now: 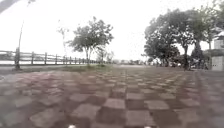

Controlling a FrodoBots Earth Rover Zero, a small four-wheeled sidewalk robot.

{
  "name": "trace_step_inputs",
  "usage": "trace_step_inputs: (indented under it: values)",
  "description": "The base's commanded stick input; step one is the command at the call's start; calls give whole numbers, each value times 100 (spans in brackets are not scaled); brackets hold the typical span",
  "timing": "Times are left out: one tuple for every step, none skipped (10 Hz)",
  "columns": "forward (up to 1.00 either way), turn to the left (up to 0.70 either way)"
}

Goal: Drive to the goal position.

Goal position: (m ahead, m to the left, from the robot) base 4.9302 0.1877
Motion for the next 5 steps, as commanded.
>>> trace_step_inputs:
  values:
    - [85, 0]
    - [85, 0]
    - [85, 0]
    - [85, 0]
    - [85, 0]
